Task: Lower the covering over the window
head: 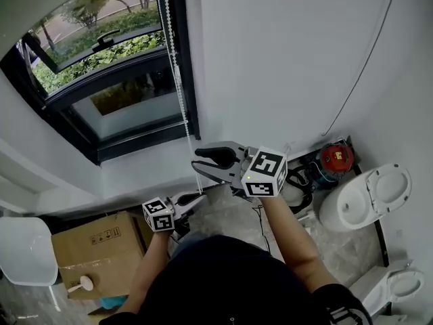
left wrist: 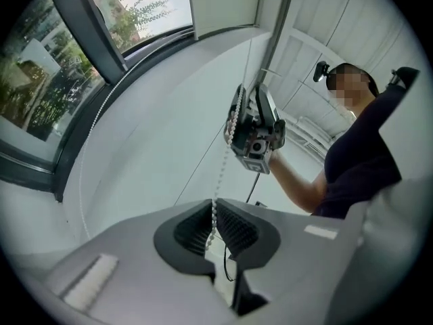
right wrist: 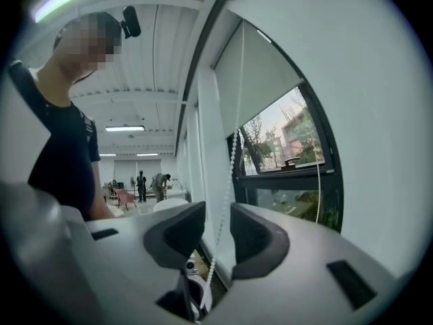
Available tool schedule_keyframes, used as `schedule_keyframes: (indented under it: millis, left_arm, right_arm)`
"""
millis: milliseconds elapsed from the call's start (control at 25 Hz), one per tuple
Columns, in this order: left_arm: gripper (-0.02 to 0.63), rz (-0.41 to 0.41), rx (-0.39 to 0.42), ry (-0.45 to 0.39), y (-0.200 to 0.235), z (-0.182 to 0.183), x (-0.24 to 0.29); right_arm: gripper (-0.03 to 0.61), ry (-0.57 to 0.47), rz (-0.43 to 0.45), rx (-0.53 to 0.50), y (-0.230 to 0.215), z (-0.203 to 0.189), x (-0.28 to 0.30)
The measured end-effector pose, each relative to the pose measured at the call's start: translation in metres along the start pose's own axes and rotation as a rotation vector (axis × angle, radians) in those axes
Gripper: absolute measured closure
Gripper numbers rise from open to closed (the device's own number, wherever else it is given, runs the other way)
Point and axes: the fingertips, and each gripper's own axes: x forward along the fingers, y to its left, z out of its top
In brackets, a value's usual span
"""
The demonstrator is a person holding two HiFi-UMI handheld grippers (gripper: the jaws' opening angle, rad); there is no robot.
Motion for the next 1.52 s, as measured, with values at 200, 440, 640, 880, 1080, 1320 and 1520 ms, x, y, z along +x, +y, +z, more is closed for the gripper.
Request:
schedule_keyframes:
  millis: [200,440,640,880,1080,1320,1520]
  left_arm:
    - [0.589,-0.002,0.007,-0.026,-0.006,0.002,-0.005]
    - [0.589,0.01,0.011,-0.07,-0.002,0.003,-0.013]
    - [0.589,-0.011,0.006,-0.051,-0.005,0.0,-0.009]
    - [0.589,-0.028,0.003,-0.045,-0.007,-0.001,-0.004]
    - [0.589,-0.013,-0.013,-0.053,0.0,0.002,-0.003]
    - [0.589,0.012,0.003,0.163,0.005,-0.039,0.0]
    - [0.588,0.014,-0.023,0.259,0.004,-0.065,-0.004]
  right_arm:
    - [0.492,-0.038,0.021,0.014,-0.004,0.028,0.026]
    - [0.517,-0.067,0.033,-0.011,-0.015,0.067,0.037]
    - [0.528,-0.102,0.034,-0.038,-0.022,0.108,0.036]
    - [0.532,-0.055,0.031,-0.097,-0.027,0.123,0.031]
    - [0.558,-0.124,0.045,0.033,-0.038,0.123,0.03]
    - [0.56,-0.007,-0.039,0.014,-0.06,0.075,0.037]
    - [0.56,-0.052,-0.009,0.115,-0.06,0.047,0.037]
